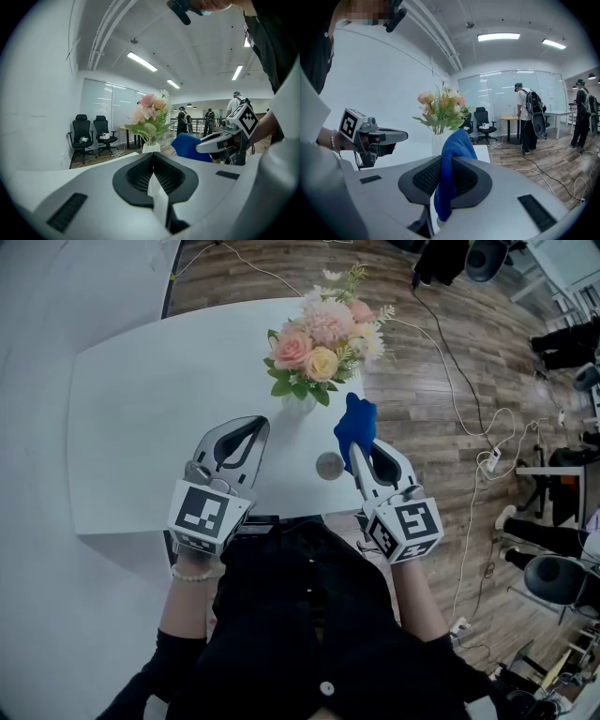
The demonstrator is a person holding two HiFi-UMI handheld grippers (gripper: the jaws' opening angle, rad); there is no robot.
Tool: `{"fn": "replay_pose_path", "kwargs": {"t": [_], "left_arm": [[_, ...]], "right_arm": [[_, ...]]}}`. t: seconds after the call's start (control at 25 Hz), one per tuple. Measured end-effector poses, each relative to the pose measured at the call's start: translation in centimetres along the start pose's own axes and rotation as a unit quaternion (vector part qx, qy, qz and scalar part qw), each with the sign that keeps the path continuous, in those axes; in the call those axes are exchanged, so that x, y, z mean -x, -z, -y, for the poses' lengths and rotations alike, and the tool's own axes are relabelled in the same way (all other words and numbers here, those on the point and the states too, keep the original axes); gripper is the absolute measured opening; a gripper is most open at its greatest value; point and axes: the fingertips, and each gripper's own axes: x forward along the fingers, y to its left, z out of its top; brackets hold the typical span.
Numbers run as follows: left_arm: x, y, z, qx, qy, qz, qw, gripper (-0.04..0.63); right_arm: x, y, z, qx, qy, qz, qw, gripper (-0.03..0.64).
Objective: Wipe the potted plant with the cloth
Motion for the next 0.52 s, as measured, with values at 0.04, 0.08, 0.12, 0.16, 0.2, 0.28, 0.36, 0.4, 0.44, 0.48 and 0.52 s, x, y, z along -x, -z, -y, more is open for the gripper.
{"fn": "replay_pose_path", "kwargs": {"t": [0.04, 0.08, 0.12, 0.16, 0.2, 0.28, 0.36, 0.4, 0.44, 0.48, 0.52], "left_arm": [[0.00, 0.11, 0.03, 0.000, 0.001, 0.000, 1.0000, 0.015], [0.00, 0.21, 0.14, -0.001, 0.004, 0.000, 1.0000, 0.015], [0.00, 0.26, 0.27, -0.002, 0.009, 0.000, 1.0000, 0.015], [0.00, 0.30, 0.36, -0.002, 0.012, -0.001, 0.9999, 0.015], [0.01, 0.40, 0.37, -0.005, 0.013, -0.002, 0.9999, 0.015], [0.03, 0.57, 0.33, -0.010, 0.013, -0.003, 0.9999, 0.015], [0.06, 0.58, 0.29, -0.011, 0.012, -0.004, 0.9999, 0.015], [0.09, 0.54, 0.25, -0.011, 0.011, -0.004, 0.9999, 0.015], [0.13, 0.51, 0.18, -0.011, 0.010, -0.004, 0.9999, 0.015], [0.18, 0.47, 0.09, -0.010, 0.008, -0.004, 0.9999, 0.015], [0.23, 0.45, -0.01, -0.009, 0.005, -0.005, 0.9999, 0.015]], "right_arm": [[-0.03, 0.03, -0.05, 0.000, -0.002, 0.000, 1.000, 0.074], [-0.08, 0.07, -0.10, 0.001, -0.003, -0.001, 1.000, 0.074], [-0.14, 0.11, -0.15, 0.001, -0.004, -0.002, 1.000, 0.074], [-0.21, 0.15, -0.20, 0.002, -0.006, -0.002, 1.000, 0.074], [-0.28, 0.19, -0.24, 0.002, -0.007, -0.003, 1.000, 0.074], [-0.42, 0.29, -0.30, 0.003, -0.008, -0.004, 1.000, 0.074], [-0.48, 0.36, -0.37, 0.003, -0.010, -0.005, 1.000, 0.074], [-0.49, 0.35, -0.41, 0.002, -0.010, -0.006, 1.000, 0.074], [-0.50, 0.32, -0.45, 0.002, -0.011, -0.006, 1.000, 0.074], [-0.51, 0.27, -0.50, 0.002, -0.011, -0.007, 1.000, 0.074], [-0.52, 0.23, -0.55, 0.003, -0.012, -0.007, 1.000, 0.074]]}}
